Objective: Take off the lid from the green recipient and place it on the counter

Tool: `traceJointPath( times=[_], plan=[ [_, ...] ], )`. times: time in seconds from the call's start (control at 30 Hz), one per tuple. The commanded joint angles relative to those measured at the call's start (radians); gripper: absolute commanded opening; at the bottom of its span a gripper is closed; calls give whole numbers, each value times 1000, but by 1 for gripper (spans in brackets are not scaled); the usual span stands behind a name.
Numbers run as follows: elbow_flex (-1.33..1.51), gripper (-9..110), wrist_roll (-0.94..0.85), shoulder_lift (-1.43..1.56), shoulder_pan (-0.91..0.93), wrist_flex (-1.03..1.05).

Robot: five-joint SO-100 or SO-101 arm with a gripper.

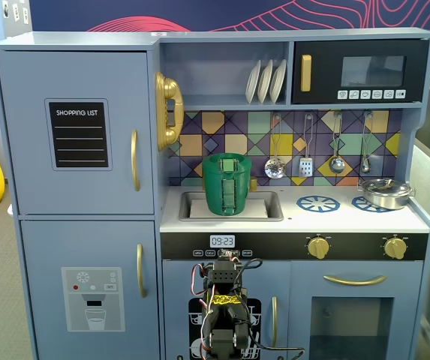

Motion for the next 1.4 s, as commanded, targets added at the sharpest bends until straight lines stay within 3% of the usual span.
traceJointPath(
  times=[0.0,0.57,0.67,0.93,1.03,1.37],
  plan=[
    [15,0,35,-6,86,175],
    [15,1,60,-5,67,147],
    [14,1,46,-6,104,14],
    [-58,0,8,-21,127,-684],
    [-209,1,-51,-123,83,-732],
    [-770,22,-110,-502,29,-828]
  ],
)
